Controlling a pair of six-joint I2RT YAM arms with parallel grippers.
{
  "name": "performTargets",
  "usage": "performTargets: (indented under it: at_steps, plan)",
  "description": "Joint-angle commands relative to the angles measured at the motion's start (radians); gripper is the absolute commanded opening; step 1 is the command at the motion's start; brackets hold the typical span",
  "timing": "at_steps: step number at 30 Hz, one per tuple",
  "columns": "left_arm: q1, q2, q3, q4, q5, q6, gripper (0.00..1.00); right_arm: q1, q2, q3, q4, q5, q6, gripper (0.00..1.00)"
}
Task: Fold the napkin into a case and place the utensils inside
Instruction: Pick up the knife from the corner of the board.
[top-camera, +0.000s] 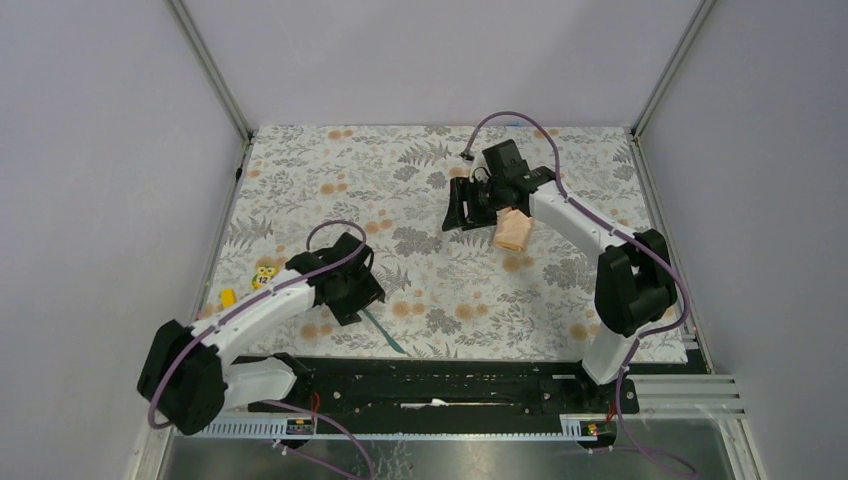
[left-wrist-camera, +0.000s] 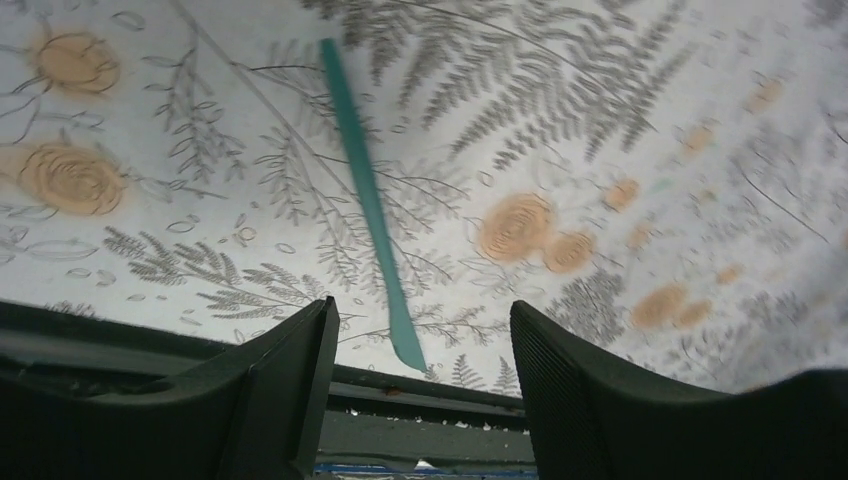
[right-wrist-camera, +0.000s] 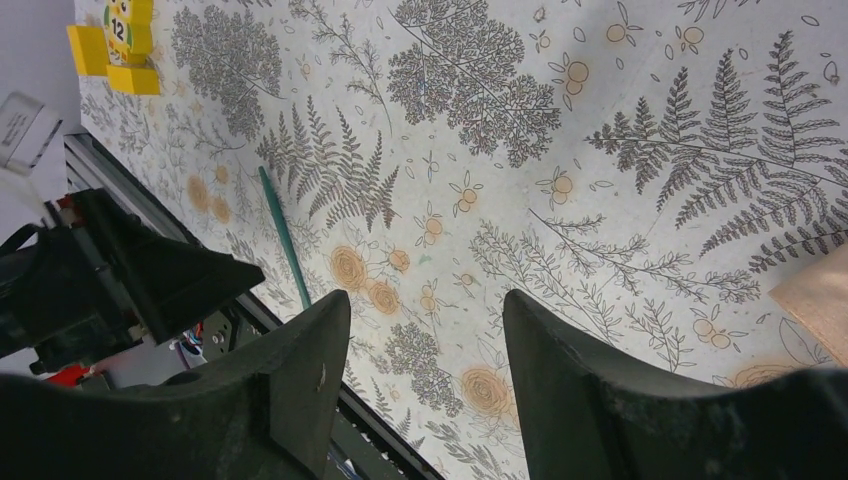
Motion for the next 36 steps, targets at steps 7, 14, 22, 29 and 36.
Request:
performTargets:
  at_steps: [7,14,22,29,36]
  plan:
    - [0.097,0.251,0.090,-0.122,-0.013,-0.271,0.65,0.010,-0.082,-0.086,0.045,-0.016,-0.011,0.65]
    - [0.125,0.412,0.115,-0.059,-0.002,-0.277,0.57,0.012,-0.075,-0.104,0.056,-0.026,-0.014,0.65]
    - [0.186,0.462,0.013,0.034,0.045,-0.280,0.19,0.024,-0.067,-0.121,0.060,-0.023,-0.019,0.66]
    - [0.230,0.396,0.023,0.074,0.136,-0.199,0.00,0.058,-0.071,-0.193,0.105,-0.029,-0.039,0.67]
    - [0.255,0.224,0.073,0.276,0.354,-0.012,0.00,0.154,-0.144,-0.334,0.358,-0.172,-0.012,0.74]
